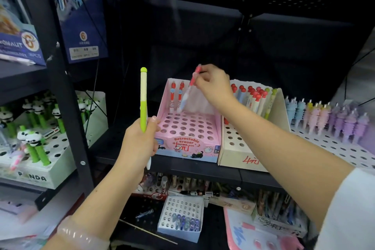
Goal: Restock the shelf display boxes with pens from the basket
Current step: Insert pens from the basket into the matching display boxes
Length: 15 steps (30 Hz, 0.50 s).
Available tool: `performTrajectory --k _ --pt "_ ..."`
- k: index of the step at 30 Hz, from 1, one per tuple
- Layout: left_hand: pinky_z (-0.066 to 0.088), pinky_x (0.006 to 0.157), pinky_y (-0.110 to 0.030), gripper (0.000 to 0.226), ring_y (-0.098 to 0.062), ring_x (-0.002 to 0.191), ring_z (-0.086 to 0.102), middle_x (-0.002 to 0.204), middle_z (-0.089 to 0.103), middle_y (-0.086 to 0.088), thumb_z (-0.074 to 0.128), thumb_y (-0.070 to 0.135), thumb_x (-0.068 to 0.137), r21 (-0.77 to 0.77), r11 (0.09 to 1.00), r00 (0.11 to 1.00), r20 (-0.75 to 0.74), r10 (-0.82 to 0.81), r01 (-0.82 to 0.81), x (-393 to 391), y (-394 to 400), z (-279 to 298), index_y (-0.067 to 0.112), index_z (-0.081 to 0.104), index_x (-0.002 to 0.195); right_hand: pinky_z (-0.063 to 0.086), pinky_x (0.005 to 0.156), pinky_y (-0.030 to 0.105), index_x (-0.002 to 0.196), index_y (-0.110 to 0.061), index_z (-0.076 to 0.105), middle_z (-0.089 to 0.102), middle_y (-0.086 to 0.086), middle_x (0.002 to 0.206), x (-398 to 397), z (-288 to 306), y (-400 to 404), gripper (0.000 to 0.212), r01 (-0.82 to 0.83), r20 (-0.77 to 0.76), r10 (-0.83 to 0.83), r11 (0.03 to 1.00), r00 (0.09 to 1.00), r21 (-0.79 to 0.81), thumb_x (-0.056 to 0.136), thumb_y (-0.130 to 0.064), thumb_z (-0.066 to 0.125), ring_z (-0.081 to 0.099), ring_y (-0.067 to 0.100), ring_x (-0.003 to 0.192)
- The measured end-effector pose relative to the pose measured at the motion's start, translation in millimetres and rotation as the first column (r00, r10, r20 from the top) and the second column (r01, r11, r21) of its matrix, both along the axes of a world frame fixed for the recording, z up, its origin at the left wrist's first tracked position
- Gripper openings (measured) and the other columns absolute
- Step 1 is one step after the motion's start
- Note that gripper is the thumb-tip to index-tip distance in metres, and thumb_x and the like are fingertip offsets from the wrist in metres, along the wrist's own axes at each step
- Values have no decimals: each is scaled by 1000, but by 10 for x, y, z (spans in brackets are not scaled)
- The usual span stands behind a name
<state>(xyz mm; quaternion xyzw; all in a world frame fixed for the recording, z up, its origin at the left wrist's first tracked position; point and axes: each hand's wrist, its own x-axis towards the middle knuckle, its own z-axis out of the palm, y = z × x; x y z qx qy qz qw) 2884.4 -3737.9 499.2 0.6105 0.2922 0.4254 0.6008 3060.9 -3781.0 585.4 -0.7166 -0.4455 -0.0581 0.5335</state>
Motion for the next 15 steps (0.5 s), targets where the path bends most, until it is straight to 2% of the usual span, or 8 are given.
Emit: performTrajectory --k 2,4,6,8,10,13,15 --pt "36 40 -13 25 -4 43 40 60 49 3 43 32 97 27 999 999 -20 29 -28 -18 17 -23 23 61 83 35 60 -5 109 -9 62 70 3 92 -16 -80 103 22 14 24 -13 1000 1000 -26 93 -21 55 63 10 86" --pt "36 42 -12 25 -4 45 41 54 46 6 43 34 97 34 999 998 -41 40 -39 -25 30 -55 26 62 83 35 59 -6 108 -7 62 70 3 91 -30 -132 193 21 12 32 -10 999 999 -41 93 -19 55 61 8 82" --pt "35 40 -13 25 -6 44 39 52 43 2 43 33 97 28 999 998 -61 30 -29 -22 37 -89 25 62 84 34 59 -5 106 -7 62 68 -2 83 -43 -144 260 20 22 82 -15 997 996 -75 93 -19 54 57 3 74" --pt "34 39 -15 24 -7 42 37 51 40 -1 42 33 97 20 1000 997 -75 22 -21 -17 49 -118 26 62 86 38 58 1 102 -8 62 63 -8 73 -51 -116 309 18 43 147 -27 994 989 -101 93 -21 53 55 1 69" --pt "34 38 -15 24 -6 39 36 49 40 0 42 33 97 9 1000 997 -77 22 -21 -14 60 -138 27 63 87 42 61 9 99 -9 62 63 -9 71 -59 -91 343 17 61 182 -40 992 982 -108 93 -23 53 60 7 72" --pt "35 39 -15 23 -4 37 37 48 40 1 43 34 97 -9 1000 998 -68 15 -16 -14 65 -152 27 63 88 49 72 27 99 -8 61 70 2 80 -79 -139 384 18 64 208 -31 986 978 -154 93 -23 52 65 17 79" --pt "34 38 -14 23 -3 37 36 48 39 0 43 33 97 -16 1000 998 -63 8 -9 -17 68 -156 27 63 88 46 76 28 100 -8 61 70 5 83 -86 -238 411 20 62 205 -9 965 979 -255 94 -25 51 64 19 82"
